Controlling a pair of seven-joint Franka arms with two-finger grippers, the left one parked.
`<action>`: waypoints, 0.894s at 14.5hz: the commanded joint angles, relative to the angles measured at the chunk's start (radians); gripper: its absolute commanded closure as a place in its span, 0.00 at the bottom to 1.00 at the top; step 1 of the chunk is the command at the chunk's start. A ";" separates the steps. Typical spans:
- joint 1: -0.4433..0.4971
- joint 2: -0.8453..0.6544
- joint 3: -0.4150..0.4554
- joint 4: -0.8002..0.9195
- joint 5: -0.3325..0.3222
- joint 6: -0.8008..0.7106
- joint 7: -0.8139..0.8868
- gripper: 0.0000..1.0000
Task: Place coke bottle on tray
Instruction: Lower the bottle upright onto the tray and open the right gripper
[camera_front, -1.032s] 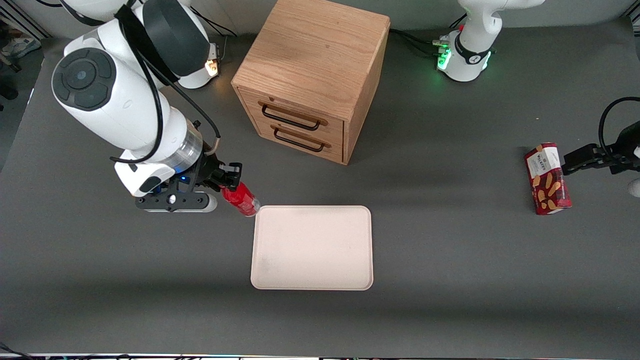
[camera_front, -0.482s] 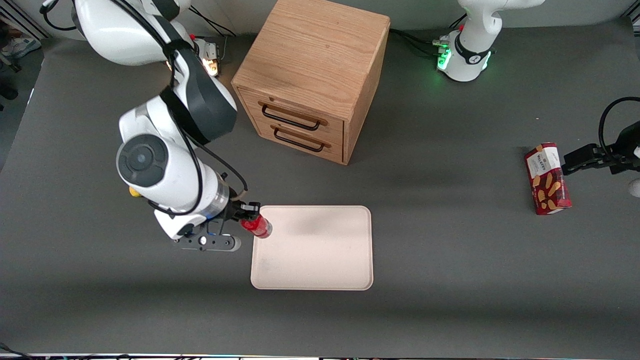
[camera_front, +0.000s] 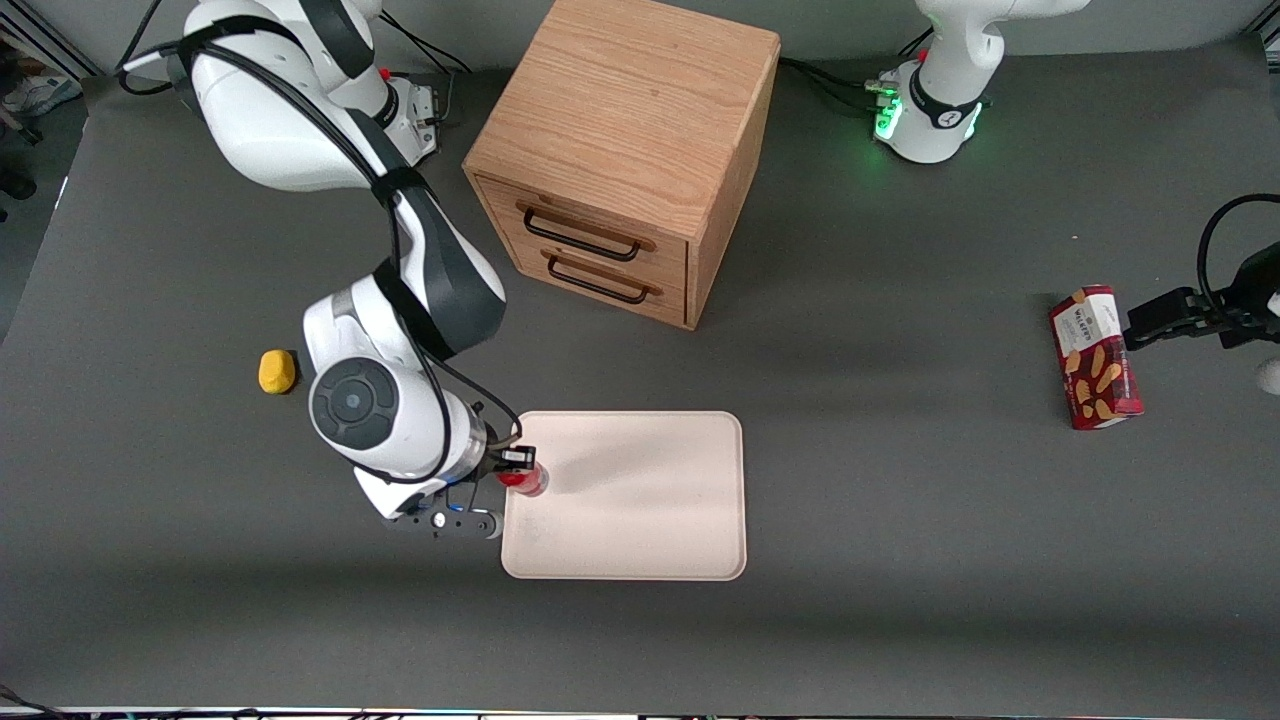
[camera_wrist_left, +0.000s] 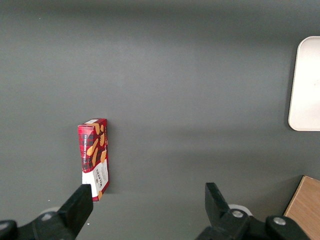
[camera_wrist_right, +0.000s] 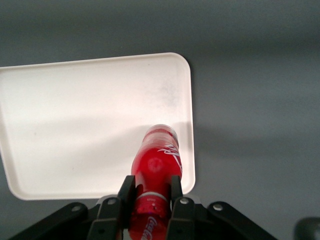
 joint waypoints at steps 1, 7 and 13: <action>0.000 -0.001 0.004 -0.049 -0.018 0.056 0.020 1.00; 0.000 0.023 0.004 -0.069 -0.018 0.085 0.024 1.00; 0.000 0.025 0.002 -0.081 -0.018 0.115 0.032 0.03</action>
